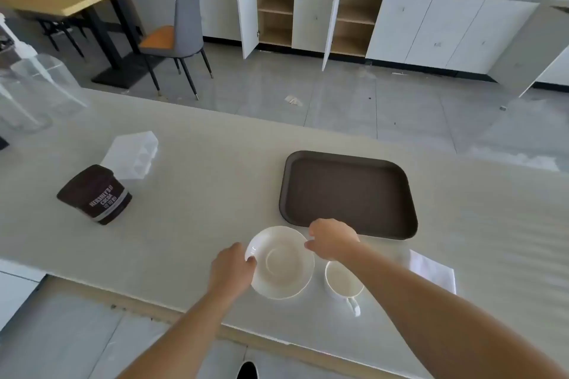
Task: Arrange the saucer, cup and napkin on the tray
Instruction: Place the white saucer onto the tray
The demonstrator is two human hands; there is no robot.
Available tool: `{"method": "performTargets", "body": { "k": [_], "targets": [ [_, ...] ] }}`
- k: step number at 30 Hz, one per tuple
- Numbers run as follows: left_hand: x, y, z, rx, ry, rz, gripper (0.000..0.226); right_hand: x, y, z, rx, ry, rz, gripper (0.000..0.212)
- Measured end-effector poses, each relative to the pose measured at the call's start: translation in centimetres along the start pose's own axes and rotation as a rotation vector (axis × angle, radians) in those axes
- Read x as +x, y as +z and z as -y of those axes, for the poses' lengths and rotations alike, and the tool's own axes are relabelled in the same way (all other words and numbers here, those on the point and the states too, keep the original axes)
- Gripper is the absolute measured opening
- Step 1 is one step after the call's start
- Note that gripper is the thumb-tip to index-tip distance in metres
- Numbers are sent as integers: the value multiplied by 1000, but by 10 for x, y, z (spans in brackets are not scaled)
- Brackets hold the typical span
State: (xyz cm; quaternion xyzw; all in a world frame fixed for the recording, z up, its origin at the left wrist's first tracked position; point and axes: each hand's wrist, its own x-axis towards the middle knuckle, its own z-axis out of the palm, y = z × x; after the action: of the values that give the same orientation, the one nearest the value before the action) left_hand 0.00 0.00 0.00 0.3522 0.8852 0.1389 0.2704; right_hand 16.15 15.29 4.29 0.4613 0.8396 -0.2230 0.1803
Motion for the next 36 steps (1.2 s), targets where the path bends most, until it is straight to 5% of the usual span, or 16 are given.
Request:
{"method": "performTargets", "body": {
  "k": [3, 7, 11, 22, 36],
  "targets": [
    [3, 5, 3, -94, -26, 14, 24, 11, 5, 1, -8, 40, 48, 18],
    [2, 6, 4, -381, -163, 65, 25, 22, 15, 5, 38, 103, 114, 33],
    [5, 7, 5, -494, -186, 80, 26, 28, 17, 8, 44, 124, 83, 12],
    [14, -9, -3, -623, -199, 51, 31, 38, 9, 7, 146, 145, -2, 20],
    [66, -6, -101, -661, -204, -132, 27, 84, -38, -63, 437, 75, -123, 29]
  ]
}}
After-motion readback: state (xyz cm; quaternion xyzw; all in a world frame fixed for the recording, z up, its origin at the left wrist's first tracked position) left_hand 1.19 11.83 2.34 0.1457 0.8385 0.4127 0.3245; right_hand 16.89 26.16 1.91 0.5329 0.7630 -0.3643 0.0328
